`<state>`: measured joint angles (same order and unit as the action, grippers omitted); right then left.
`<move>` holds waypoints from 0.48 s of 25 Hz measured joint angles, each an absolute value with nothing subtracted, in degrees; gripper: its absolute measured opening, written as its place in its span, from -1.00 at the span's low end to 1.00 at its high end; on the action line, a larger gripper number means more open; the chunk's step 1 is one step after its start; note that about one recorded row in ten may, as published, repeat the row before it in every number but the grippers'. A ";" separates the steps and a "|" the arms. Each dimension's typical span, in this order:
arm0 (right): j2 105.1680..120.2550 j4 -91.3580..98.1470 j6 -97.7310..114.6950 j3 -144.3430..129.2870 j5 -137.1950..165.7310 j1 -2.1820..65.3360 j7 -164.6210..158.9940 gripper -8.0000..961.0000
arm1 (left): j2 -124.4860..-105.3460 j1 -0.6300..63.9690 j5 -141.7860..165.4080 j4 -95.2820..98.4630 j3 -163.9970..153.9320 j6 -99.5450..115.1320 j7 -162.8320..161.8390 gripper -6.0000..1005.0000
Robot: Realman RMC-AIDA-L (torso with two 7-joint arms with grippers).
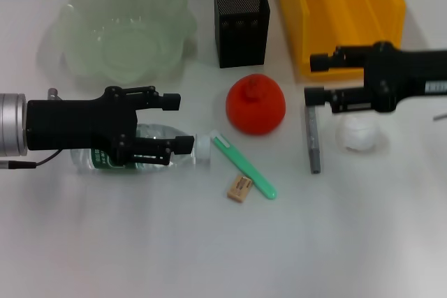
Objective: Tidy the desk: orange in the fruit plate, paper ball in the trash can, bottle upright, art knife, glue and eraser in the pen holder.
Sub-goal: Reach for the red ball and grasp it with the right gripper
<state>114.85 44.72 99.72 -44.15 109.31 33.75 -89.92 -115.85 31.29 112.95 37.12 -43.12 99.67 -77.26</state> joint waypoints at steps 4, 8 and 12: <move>114.59 49.63 100.32 -44.74 112.82 36.86 -98.93 0.53 | -115.97 31.23 113.02 37.08 -43.15 99.67 -77.03 0.69; 114.35 50.93 100.07 -44.74 118.32 40.93 -104.19 0.53 | -116.06 31.13 113.08 36.91 -43.16 99.67 -76.95 0.69; 114.53 51.23 98.76 -44.76 121.66 42.61 -106.32 0.53 | -116.10 31.11 113.03 36.74 -43.01 99.67 -76.82 0.69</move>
